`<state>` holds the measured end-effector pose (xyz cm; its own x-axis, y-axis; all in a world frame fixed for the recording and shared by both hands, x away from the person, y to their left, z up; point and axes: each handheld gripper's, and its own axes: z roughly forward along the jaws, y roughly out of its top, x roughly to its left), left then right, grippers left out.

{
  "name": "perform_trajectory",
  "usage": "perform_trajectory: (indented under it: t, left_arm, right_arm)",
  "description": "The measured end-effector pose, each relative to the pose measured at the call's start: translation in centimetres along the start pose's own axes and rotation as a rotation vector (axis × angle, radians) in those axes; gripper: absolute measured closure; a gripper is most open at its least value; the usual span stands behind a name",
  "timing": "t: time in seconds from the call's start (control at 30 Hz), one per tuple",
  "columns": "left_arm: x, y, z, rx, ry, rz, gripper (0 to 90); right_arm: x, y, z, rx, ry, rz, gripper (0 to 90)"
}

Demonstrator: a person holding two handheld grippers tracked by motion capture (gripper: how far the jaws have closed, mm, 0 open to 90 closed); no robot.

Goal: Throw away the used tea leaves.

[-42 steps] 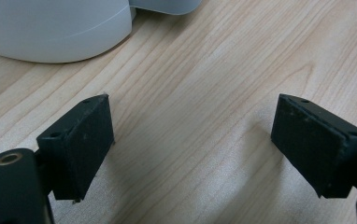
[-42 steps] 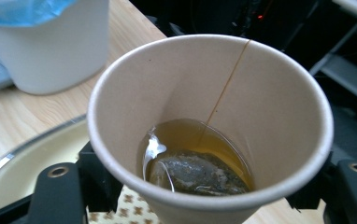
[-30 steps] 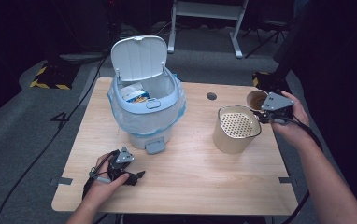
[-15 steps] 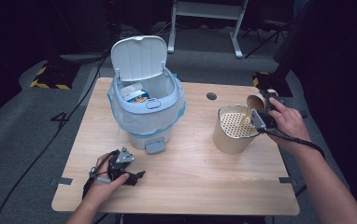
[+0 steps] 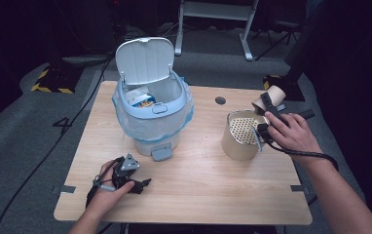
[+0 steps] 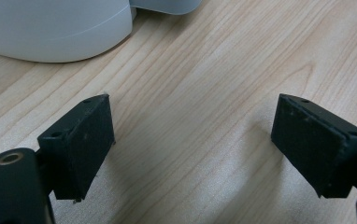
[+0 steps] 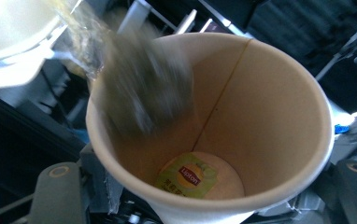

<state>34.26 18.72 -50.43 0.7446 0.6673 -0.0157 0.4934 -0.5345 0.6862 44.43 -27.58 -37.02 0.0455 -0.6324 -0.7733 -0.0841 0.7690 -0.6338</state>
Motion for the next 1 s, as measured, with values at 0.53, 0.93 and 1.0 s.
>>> perform_trajectory:
  t: [0.53, 0.93, 1.0]
  left_arm:
    - [0.0, 0.0, 0.0, 0.000, 0.000, 0.000, 13.5]
    - [0.0, 0.0, 0.0, 0.000, 0.000, 0.000, 13.5]
    - [0.0, 0.0, 0.0, 0.000, 0.000, 0.000, 13.5]
  right_arm:
    - [-1.2, -0.1, -0.8, 0.001, -0.065, -0.029, 29.3]
    - [-1.7, -2.2, -0.3, -0.127, 0.137, 0.537, 28.7]
    - [-1.8, -2.7, -0.1, -0.161, 0.192, 0.652, 28.7]
